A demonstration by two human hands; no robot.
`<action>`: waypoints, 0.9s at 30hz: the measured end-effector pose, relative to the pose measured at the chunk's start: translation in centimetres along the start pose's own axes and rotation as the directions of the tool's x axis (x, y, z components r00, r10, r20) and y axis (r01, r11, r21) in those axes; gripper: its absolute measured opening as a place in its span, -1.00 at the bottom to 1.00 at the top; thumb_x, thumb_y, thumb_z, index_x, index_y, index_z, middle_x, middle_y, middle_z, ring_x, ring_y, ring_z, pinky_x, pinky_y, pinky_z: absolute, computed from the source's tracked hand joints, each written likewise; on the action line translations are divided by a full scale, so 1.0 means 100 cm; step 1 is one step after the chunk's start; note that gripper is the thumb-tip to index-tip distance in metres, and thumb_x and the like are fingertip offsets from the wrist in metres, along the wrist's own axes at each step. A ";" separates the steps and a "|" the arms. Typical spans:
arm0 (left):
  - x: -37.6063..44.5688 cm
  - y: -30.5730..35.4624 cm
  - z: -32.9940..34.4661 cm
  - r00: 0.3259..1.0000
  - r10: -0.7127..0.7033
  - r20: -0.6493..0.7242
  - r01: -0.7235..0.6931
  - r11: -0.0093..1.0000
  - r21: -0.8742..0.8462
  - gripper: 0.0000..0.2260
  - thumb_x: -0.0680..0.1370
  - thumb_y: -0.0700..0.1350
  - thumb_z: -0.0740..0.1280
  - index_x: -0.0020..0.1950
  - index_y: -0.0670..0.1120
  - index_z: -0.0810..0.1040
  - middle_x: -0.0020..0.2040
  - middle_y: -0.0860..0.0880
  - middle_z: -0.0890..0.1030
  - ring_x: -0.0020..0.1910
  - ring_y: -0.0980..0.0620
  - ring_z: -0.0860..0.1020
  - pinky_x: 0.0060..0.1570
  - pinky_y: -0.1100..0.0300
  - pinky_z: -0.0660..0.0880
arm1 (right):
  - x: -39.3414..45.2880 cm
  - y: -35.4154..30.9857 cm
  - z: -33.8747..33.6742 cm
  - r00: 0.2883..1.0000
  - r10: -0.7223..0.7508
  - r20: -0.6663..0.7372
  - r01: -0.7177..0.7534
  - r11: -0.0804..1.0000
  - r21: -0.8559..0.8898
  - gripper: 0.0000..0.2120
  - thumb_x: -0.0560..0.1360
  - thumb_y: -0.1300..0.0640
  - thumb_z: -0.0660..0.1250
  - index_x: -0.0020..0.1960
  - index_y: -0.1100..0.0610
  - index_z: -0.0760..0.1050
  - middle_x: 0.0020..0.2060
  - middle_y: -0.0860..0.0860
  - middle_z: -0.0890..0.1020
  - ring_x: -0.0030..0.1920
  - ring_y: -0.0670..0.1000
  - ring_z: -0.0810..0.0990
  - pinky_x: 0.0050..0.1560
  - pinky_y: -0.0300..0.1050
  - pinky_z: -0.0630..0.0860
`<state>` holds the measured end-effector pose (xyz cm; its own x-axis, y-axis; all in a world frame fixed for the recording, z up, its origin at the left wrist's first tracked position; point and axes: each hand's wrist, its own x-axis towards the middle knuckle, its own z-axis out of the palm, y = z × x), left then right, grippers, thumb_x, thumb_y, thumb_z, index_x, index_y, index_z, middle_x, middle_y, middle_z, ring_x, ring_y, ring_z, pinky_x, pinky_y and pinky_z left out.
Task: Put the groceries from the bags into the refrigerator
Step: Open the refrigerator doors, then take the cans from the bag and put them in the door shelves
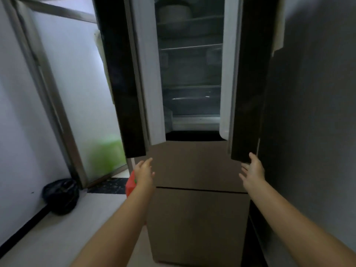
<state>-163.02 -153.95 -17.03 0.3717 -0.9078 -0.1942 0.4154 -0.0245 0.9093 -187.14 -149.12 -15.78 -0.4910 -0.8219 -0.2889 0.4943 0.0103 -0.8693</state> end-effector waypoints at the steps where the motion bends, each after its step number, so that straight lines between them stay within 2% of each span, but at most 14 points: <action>1: -0.010 0.004 -0.006 0.999 0.042 -0.007 -0.041 0.988 0.148 -0.63 0.58 -0.21 0.25 0.38 -0.25 0.36 0.00 -0.16 0.56 -0.09 -0.03 0.52 -0.01 0.12 0.48 | -0.012 0.002 -0.004 1.000 -0.002 0.006 0.002 0.999 -0.042 -0.55 0.59 0.02 0.11 0.45 0.12 0.19 0.40 0.15 0.34 0.40 0.12 0.31 0.44 0.04 0.24; 2: -0.019 0.009 -0.011 0.996 0.086 -0.002 -0.081 0.945 0.317 -0.64 0.57 -0.20 0.27 0.34 -0.27 0.40 0.07 -0.22 0.57 -0.03 -0.10 0.54 0.05 0.04 0.49 | -0.020 0.004 -0.006 1.000 -0.005 0.009 0.006 0.995 -0.097 -0.56 0.60 0.05 0.10 0.44 0.14 0.21 0.38 0.15 0.36 0.38 0.13 0.34 0.42 0.04 0.25; 3: -0.028 0.013 -0.017 0.990 0.137 0.026 -0.131 0.855 0.501 -0.66 0.55 -0.18 0.28 0.30 -0.28 0.44 0.15 -0.27 0.56 0.07 -0.19 0.54 0.11 -0.01 0.48 | -0.029 0.006 -0.007 1.000 0.000 0.014 0.002 0.988 -0.157 -0.57 0.60 0.07 0.11 0.43 0.16 0.22 0.37 0.15 0.38 0.36 0.14 0.35 0.40 0.03 0.27; 4: -0.038 0.018 -0.023 0.979 0.190 0.075 -0.188 0.695 0.694 -0.67 0.53 -0.16 0.28 0.25 -0.27 0.47 0.18 -0.28 0.55 0.13 -0.23 0.54 0.12 -0.04 0.49 | -0.036 0.008 -0.007 0.999 0.019 0.037 -0.011 0.977 -0.213 -0.59 0.59 0.10 0.11 0.41 0.18 0.25 0.36 0.15 0.39 0.35 0.14 0.36 0.38 0.04 0.28; 5: -0.046 0.024 -0.030 0.962 0.236 0.136 -0.237 0.478 0.846 -0.67 0.51 -0.14 0.28 0.23 -0.25 0.48 0.18 -0.26 0.56 0.15 -0.23 0.53 0.10 -0.04 0.49 | -0.043 0.011 -0.004 0.995 0.057 0.080 -0.033 0.962 -0.270 -0.62 0.59 0.12 0.12 0.38 0.20 0.30 0.36 0.14 0.40 0.34 0.14 0.37 0.37 0.04 0.29; 6: -0.056 0.032 -0.037 0.941 0.274 0.197 -0.268 0.251 0.930 -0.68 0.50 -0.12 0.27 0.22 -0.21 0.48 0.18 -0.23 0.55 0.16 -0.22 0.51 0.09 -0.02 0.49 | -0.053 0.014 0.000 0.985 0.102 0.140 -0.050 0.941 -0.335 -0.68 0.58 0.14 0.13 0.30 0.21 0.38 0.33 0.15 0.43 0.31 0.13 0.40 0.34 0.04 0.32; 7: -0.062 0.039 -0.044 0.918 0.307 0.251 -0.287 0.077 0.955 -0.68 0.51 -0.10 0.26 0.23 -0.18 0.48 0.19 -0.21 0.52 0.19 -0.21 0.48 0.09 0.00 0.47 | -0.062 0.017 0.007 0.970 0.138 0.201 -0.046 0.913 -0.405 -0.77 0.57 0.16 0.14 0.14 0.20 0.47 0.26 0.16 0.48 0.21 0.10 0.46 0.27 0.03 0.37; 8: -0.068 0.047 -0.052 0.909 0.311 0.277 -0.288 -0.011 0.958 -0.68 0.52 -0.10 0.24 0.24 -0.17 0.47 0.21 -0.21 0.51 0.22 -0.21 0.46 0.12 0.01 0.46 | -0.072 0.020 0.014 0.954 0.154 0.258 -0.014 0.879 -0.476 -0.84 0.55 0.17 0.15 -0.05 0.16 0.50 0.16 0.17 0.53 0.08 0.07 0.49 0.15 0.00 0.41; 10: -0.077 0.062 -0.074 0.912 0.312 0.266 -0.256 -0.071 0.964 -0.68 0.53 -0.12 0.23 0.25 -0.19 0.48 0.24 -0.22 0.49 0.25 -0.22 0.44 0.17 0.01 0.43 | -0.092 0.028 0.034 0.924 0.130 0.360 0.131 0.777 -0.616 -0.79 0.53 0.19 0.17 -0.27 0.11 0.44 -0.02 0.14 0.54 -0.09 0.03 0.46 -0.03 -0.09 0.38; 12: -0.086 0.076 -0.106 0.917 0.326 0.228 -0.200 -0.118 0.973 -0.69 0.53 -0.14 0.22 0.24 -0.20 0.49 0.25 -0.23 0.48 0.26 -0.22 0.41 0.18 -0.01 0.42 | -0.119 0.042 0.057 0.870 0.070 0.488 0.342 0.627 -0.700 -0.79 0.53 0.20 0.20 -0.22 0.23 0.53 -0.05 0.23 0.56 -0.11 0.07 0.49 -0.06 -0.13 0.33; 15: -0.110 0.091 -0.174 0.931 0.332 0.151 -0.078 -0.222 0.972 -0.68 0.55 -0.11 0.21 0.27 -0.17 0.46 0.28 -0.20 0.42 0.30 -0.20 0.36 0.20 -0.01 0.39 | -0.174 0.068 0.100 0.705 0.064 0.706 0.645 0.356 -0.676 -0.75 0.53 0.19 0.22 0.06 0.34 0.56 0.09 0.26 0.60 0.11 0.18 0.54 0.03 -0.05 0.43; 18: -0.139 0.102 -0.254 0.943 0.323 0.086 0.017 -0.302 0.953 -0.72 0.57 -0.14 0.18 0.26 -0.18 0.44 0.28 -0.19 0.41 0.29 -0.20 0.36 0.19 -0.01 0.39 | -0.232 0.105 0.141 0.504 0.123 0.855 0.841 0.157 -0.518 -0.74 0.53 0.13 0.23 0.09 0.27 0.57 0.11 0.22 0.61 0.15 0.18 0.54 0.10 -0.04 0.44; 22: -0.184 0.121 -0.375 0.943 0.334 -0.007 0.151 -0.408 0.900 -0.73 0.57 -0.20 0.15 0.25 -0.16 0.44 0.25 -0.17 0.43 0.26 -0.15 0.38 0.16 0.05 0.39 | -0.326 0.163 0.183 0.338 0.171 0.926 0.931 0.087 -0.355 -0.72 0.52 0.11 0.23 0.07 0.27 0.58 0.08 0.23 0.63 0.12 0.21 0.55 0.07 -0.01 0.46; 27: -0.240 0.150 -0.520 0.944 0.310 -0.113 0.257 -0.475 0.842 -0.73 0.58 -0.15 0.15 0.26 -0.16 0.43 0.27 -0.16 0.42 0.28 -0.14 0.35 0.17 0.04 0.37 | -0.450 0.252 0.216 0.186 0.253 0.950 0.967 0.123 -0.222 -0.71 0.50 0.13 0.24 0.05 0.31 0.58 0.06 0.25 0.63 0.09 0.22 0.55 0.11 0.04 0.50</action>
<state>-122.54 -110.80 -17.91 0.5734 -0.8173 0.0570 -0.8008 -0.5738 -0.1715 -137.08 -124.18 -16.03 0.7147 -0.6910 0.1077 -0.5733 -0.6671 -0.4757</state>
